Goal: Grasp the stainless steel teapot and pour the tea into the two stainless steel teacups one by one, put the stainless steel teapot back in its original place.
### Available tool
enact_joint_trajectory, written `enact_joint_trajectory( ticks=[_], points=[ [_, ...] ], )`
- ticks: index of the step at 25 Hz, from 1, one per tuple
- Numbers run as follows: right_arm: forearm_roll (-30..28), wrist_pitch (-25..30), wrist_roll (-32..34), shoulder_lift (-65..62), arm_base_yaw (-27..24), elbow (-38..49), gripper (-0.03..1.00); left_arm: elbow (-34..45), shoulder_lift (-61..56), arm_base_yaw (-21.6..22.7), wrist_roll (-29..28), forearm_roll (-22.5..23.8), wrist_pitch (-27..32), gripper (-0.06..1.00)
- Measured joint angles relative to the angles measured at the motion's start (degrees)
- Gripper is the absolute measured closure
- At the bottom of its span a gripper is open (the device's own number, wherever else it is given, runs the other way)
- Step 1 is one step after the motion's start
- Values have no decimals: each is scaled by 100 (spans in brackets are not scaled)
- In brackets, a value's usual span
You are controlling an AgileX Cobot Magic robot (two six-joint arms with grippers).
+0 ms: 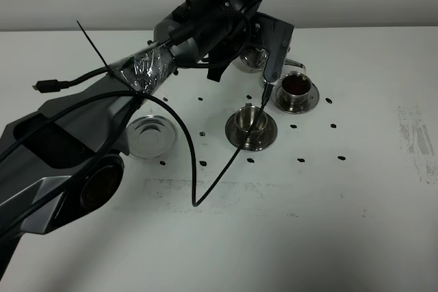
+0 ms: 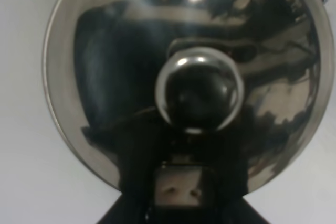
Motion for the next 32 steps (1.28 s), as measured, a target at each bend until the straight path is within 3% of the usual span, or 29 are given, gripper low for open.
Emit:
enact_joint_trajectory(
  ticks=[3, 13, 21, 26, 32],
  points=[
    [0, 0, 0, 0, 0, 0, 64, 0, -107, 123, -309, -224, 128, 77],
    [0, 0, 6, 0, 0, 0, 64, 277, -529, 533, -2250, -1457, 267, 77],
    [0, 0, 6, 0, 0, 0, 64, 2509, -1547, 762, -3252, -2000, -530, 77],
    [0, 0, 6, 0, 0, 0, 64, 2714, -1517, 792, -4088, -2351, -870, 77],
    [0, 0, 6, 0, 0, 0, 64, 2604, -1183, 792, -4524, -2402, -1202, 77]
  ],
)
